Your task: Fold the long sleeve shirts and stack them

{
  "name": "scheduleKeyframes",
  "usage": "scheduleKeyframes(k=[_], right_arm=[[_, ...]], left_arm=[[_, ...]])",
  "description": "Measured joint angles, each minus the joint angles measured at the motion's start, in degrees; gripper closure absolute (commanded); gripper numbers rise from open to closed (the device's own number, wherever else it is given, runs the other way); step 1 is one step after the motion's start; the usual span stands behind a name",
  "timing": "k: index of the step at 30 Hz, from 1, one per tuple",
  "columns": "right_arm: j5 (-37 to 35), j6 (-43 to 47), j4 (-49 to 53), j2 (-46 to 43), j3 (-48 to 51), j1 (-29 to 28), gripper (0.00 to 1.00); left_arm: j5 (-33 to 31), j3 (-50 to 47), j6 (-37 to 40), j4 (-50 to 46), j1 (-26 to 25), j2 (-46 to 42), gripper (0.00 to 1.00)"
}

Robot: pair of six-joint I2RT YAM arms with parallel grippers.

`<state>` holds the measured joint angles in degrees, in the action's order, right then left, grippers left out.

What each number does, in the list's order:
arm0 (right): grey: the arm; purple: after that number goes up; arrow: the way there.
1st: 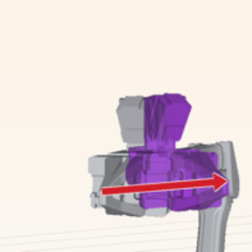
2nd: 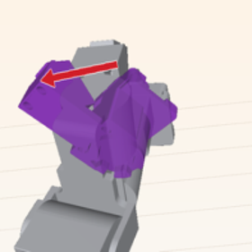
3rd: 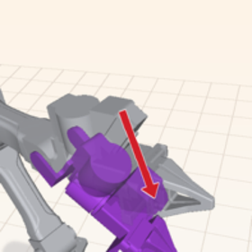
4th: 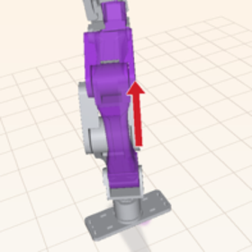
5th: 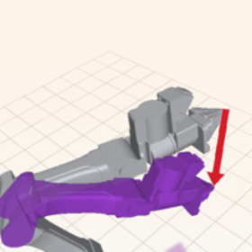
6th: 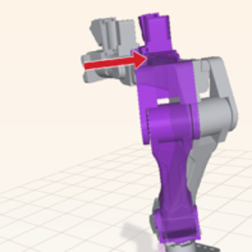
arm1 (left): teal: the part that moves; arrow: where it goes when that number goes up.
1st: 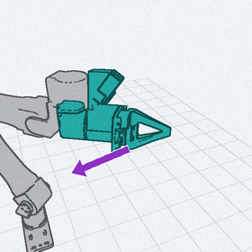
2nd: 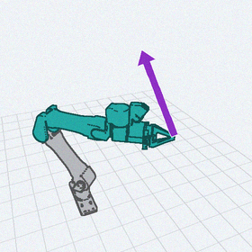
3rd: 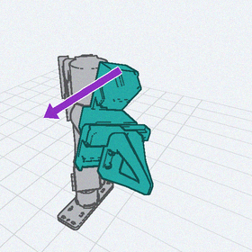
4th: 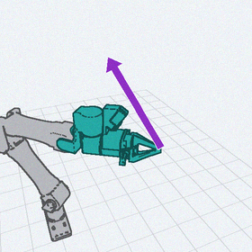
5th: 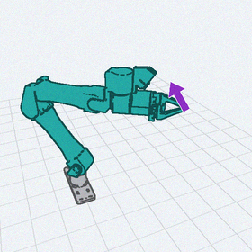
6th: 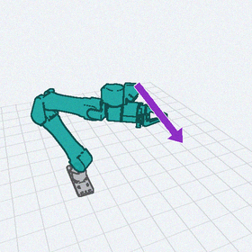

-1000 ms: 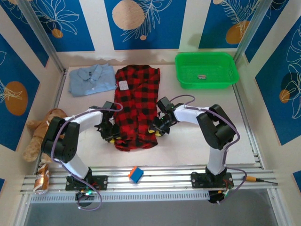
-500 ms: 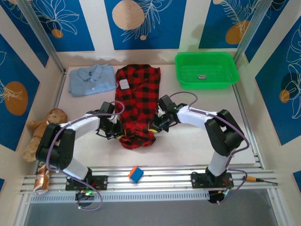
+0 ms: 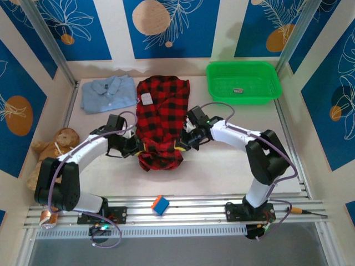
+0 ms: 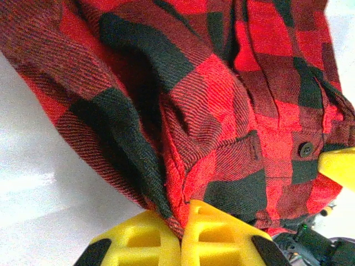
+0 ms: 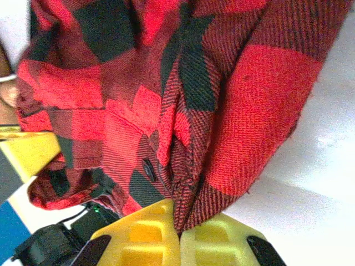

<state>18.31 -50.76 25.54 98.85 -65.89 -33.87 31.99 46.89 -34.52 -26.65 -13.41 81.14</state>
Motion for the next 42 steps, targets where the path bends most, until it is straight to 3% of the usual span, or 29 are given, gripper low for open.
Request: scheduleKeyframes(k=[15, 35, 42], right_arm=[[7.1, 3.34, 2.43, 12.52, -15.43, 8.44, 0.95], [11.98, 3.78, 4.42, 28.48, -28.48, 13.68, 0.94], [12.87, 3.78, 5.18, 29.64, -29.9, 14.93, 0.93]], left_arm=[[7.19, 6.99, -2.86, 6.8, 6.23, 9.86, 1.0], [10.01, 11.91, -9.14, 17.79, 8.13, 22.93, 1.0], [11.34, 11.93, -11.98, 22.05, 9.22, 23.56, 1.0]])
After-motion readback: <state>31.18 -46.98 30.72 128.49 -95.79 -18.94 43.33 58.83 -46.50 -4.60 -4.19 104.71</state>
